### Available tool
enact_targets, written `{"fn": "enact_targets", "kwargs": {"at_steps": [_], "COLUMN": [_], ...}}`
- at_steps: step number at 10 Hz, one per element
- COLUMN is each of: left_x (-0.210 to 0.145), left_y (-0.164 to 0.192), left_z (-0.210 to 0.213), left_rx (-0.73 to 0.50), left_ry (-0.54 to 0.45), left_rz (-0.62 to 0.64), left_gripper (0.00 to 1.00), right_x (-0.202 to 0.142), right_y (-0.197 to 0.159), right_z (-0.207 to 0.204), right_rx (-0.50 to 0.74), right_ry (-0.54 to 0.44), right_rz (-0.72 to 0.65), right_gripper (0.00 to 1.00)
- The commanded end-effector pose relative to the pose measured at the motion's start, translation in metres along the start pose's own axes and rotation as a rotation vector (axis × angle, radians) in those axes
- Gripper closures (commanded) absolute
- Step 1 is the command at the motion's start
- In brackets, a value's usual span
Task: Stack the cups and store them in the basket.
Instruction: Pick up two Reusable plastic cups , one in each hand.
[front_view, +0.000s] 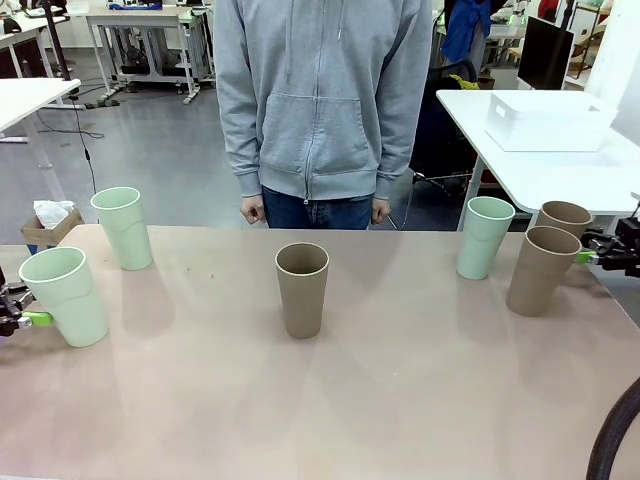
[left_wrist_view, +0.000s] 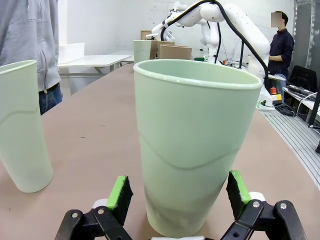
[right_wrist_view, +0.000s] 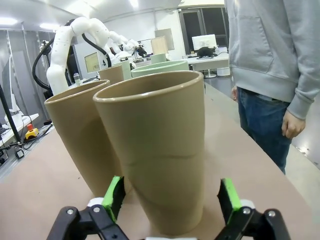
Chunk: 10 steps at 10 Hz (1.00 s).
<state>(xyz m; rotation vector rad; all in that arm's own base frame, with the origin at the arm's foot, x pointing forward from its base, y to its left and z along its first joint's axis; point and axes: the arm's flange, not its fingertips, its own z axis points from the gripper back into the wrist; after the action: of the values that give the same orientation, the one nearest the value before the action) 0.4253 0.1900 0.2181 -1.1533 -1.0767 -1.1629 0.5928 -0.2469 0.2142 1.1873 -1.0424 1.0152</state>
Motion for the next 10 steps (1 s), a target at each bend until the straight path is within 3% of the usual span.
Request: {"fn": "enact_targets", "kwargs": {"at_steps": [1,10], "left_x": [-0.001,0.000], "left_y": [0.000,-0.005], "left_z": [-0.002,-0.024], "left_rx": [-0.001,-0.049], "left_ry": [-0.015,-0.060], "left_rz": [-0.032,-0.016], "left_gripper": [0.00,0.00], "right_x": [0.000,0.000], "right_y": [0.009,0.015], "right_z": [-0.020,-0.043], "right_rx": [0.009,0.007], "right_ry": [-0.003,-0.006], "right_rz": [0.035,0.036], "right_gripper": [0.00,0.00]}}
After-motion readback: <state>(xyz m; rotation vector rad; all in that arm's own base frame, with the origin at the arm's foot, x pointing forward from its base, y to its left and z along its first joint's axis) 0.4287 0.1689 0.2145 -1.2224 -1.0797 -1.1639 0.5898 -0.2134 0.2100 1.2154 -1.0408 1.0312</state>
